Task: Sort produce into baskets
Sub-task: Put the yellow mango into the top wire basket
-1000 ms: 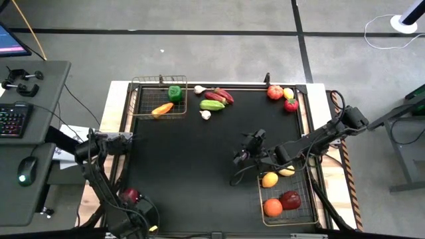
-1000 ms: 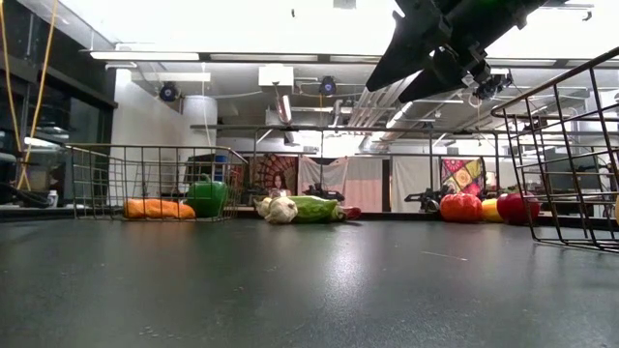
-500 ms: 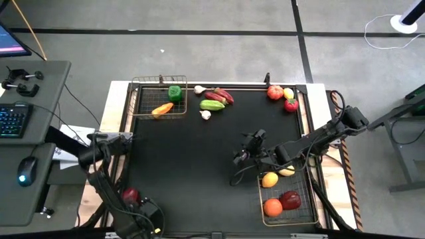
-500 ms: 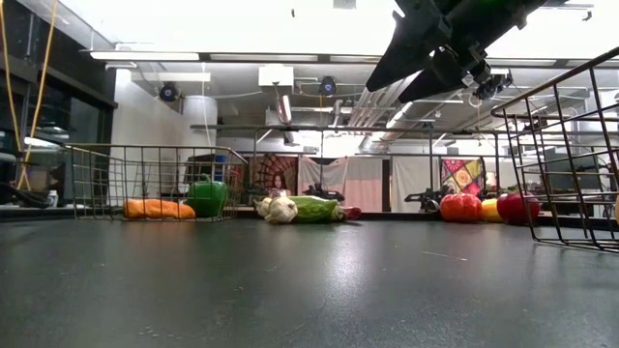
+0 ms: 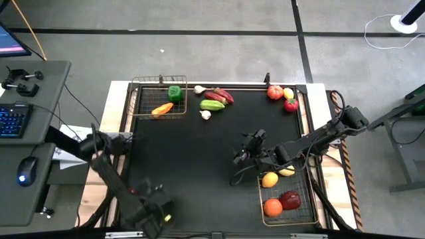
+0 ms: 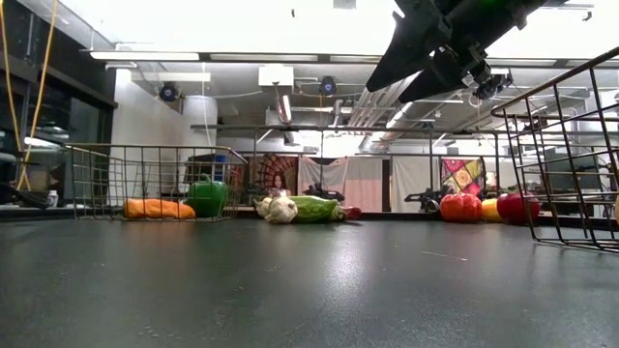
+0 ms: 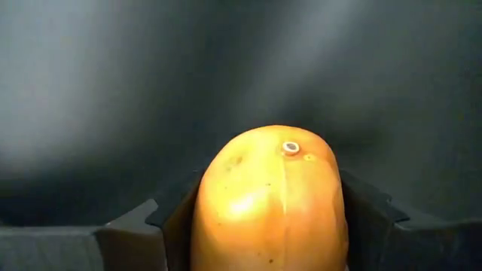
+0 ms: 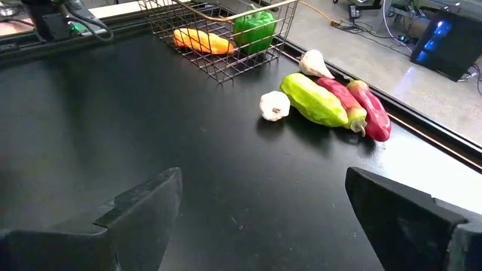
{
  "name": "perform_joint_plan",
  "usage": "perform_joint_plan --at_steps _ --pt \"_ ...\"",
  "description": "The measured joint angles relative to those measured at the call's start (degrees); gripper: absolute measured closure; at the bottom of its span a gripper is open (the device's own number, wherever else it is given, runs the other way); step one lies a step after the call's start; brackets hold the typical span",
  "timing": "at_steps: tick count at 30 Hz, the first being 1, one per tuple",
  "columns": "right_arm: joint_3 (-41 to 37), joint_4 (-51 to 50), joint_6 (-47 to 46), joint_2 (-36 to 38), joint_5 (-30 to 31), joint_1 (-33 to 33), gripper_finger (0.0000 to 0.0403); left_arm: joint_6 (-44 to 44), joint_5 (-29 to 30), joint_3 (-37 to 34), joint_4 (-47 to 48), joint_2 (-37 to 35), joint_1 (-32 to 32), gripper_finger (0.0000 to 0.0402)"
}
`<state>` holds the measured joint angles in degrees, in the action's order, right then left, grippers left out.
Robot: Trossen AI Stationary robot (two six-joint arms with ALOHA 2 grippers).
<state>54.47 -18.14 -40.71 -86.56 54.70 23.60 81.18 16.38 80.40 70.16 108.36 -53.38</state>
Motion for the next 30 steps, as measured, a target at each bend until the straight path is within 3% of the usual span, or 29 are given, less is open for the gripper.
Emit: perform_joint_plan --at_steps 5,8,10,17,22,26,30 --pt "0.0 -0.01 0.0 0.0 0.0 0.0 0.0036 -6.54 30.98 0.02 7.34 -6.97 6.74 0.0183" --pt "0.0 -0.01 0.0 0.0 0.0 0.0 0.0036 -11.34 41.06 0.02 10.76 -10.77 14.53 0.0173" --pt "0.0 -0.01 0.0 0.0 0.0 0.01 0.0036 -16.82 44.13 0.04 11.46 -12.91 21.41 0.017" --pt "0.0 -0.81 0.0 -0.02 -0.15 0.0 0.0036 -35.72 44.26 0.02 10.75 -18.01 51.9 0.0167" --pt "-0.02 -2.26 0.0 -0.07 -0.12 0.01 0.0036 -41.08 36.85 0.02 7.78 -18.8 69.46 0.0156" --pt "-0.02 -2.35 -0.44 -0.07 -0.07 0.0 0.0036 -43.93 29.1 0.0 2.47 -18.8 77.62 0.0147" --pt "-0.02 -2.35 -0.44 -0.07 -0.04 0.0 0.0036 -43.46 27.87 0.0 -0.55 -18.8 80.55 0.0143"
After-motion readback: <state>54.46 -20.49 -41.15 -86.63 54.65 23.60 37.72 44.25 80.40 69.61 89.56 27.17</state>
